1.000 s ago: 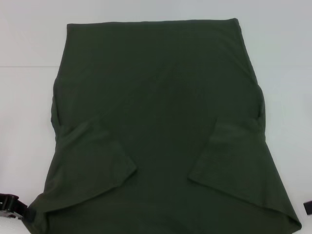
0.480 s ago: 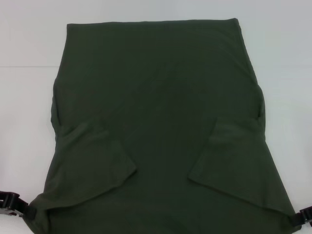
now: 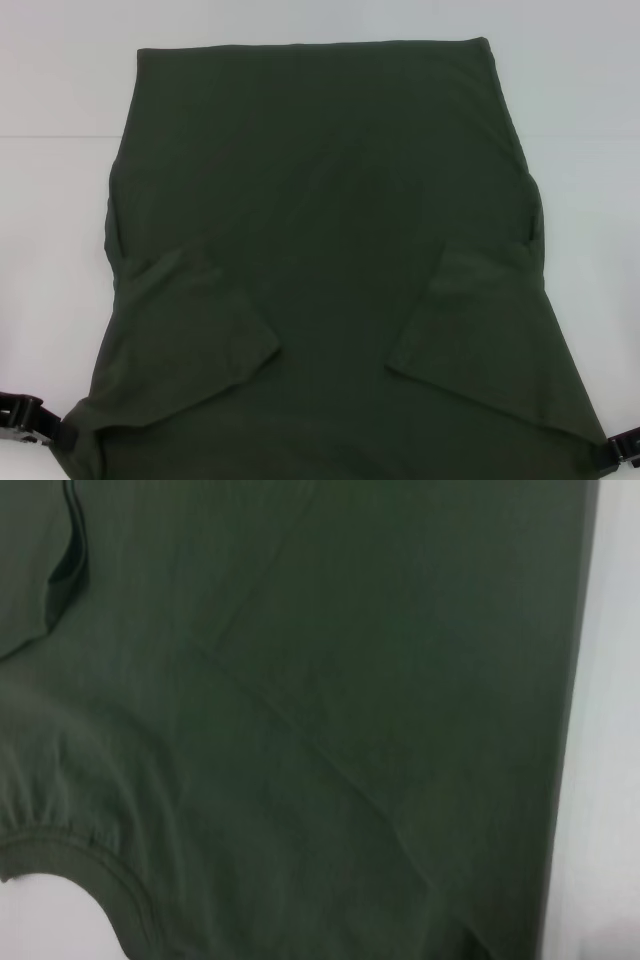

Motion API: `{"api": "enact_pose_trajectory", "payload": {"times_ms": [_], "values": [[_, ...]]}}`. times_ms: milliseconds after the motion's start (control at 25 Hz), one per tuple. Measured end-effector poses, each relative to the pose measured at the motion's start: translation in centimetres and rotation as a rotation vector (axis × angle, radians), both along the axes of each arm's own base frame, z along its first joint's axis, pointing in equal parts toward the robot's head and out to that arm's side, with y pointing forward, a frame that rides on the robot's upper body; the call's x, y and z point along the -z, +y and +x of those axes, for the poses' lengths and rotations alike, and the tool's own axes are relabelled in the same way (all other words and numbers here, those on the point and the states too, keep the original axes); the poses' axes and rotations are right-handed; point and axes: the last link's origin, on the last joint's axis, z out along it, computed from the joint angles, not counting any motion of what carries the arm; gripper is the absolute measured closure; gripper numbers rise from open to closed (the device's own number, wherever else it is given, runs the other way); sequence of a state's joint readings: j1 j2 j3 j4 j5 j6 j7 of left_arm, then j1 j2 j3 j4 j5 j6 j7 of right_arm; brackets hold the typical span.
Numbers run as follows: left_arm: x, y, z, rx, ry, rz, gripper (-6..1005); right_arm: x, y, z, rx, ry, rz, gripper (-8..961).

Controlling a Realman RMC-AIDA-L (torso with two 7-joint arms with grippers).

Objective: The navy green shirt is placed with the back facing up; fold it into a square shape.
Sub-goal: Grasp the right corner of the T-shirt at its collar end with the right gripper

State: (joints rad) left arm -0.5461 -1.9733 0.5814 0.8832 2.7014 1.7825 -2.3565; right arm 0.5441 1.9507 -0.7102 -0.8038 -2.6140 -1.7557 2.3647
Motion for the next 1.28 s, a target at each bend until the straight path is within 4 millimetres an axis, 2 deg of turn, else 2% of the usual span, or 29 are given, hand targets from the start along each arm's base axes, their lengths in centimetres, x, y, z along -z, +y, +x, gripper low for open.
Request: {"api": "enact_pose_trajectory", "payload": {"times_ms": [1280], "values": [[-0.05, 0.33, 0.29, 0.012, -0.006, 0.011, 973, 0.79, 0.62, -0.60, -0.042, -0.006, -0.003, 132]]}}
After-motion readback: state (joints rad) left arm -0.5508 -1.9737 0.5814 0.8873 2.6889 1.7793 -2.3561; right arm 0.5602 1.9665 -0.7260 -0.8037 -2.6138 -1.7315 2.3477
